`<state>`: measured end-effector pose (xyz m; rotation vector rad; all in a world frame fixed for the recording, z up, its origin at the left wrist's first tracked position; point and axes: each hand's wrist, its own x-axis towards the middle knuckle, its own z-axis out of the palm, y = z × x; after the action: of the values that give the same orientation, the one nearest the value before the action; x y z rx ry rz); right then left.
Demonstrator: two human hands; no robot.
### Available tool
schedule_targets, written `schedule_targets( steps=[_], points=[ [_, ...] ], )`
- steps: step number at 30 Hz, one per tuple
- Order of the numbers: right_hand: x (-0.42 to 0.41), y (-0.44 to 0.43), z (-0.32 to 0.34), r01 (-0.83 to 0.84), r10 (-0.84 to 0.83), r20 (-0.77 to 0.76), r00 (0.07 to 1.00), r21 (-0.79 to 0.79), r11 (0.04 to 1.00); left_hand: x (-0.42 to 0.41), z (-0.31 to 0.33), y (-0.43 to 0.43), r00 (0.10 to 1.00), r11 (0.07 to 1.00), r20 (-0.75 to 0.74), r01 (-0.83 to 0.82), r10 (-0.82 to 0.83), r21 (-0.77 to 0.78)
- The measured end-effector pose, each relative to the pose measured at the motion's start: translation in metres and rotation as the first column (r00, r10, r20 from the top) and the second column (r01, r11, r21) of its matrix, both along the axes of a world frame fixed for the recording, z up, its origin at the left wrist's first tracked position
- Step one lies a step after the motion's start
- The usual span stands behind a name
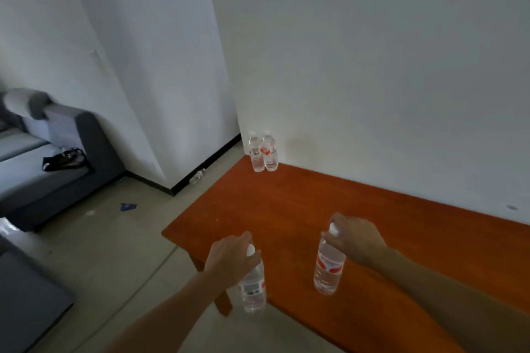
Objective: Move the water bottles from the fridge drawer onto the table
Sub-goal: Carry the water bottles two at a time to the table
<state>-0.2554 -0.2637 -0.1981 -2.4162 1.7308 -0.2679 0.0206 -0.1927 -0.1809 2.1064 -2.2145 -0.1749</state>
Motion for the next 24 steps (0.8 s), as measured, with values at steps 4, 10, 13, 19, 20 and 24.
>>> schedule_targets(
  steps=[4,10,13,19,20,24],
  points=[
    [0.037,-0.057,0.008,0.056,-0.055,0.025,0.998,-0.027,0.998,0.041,0.017,-0.073,0.999,0.999,-0.026,0.046,-0.047,-0.028],
    [0.064,-0.134,0.015,0.113,-0.109,0.056,0.992,-0.07,0.991,0.068,0.014,-0.179,0.995,0.997,-0.071,0.061,-0.065,-0.049],
    [0.073,-0.182,0.008,0.12,-0.118,0.04,0.992,-0.054,0.991,0.075,0.0,-0.233,0.995,0.998,-0.082,0.059,-0.061,-0.03],
    [0.097,-0.282,-0.017,0.139,-0.138,0.069,0.988,-0.02,0.99,0.081,-0.024,-0.338,0.992,0.995,-0.089,0.092,-0.089,0.029],
    [0.102,-0.297,-0.021,0.14,-0.138,0.084,0.987,-0.019,0.99,0.081,-0.027,-0.356,0.99,0.994,-0.095,0.106,-0.103,0.021],
    [0.119,-0.346,-0.035,0.149,-0.151,0.149,0.977,0.02,0.989,0.082,-0.041,-0.414,0.981,0.989,-0.122,0.149,-0.149,-0.003]
  ],
)
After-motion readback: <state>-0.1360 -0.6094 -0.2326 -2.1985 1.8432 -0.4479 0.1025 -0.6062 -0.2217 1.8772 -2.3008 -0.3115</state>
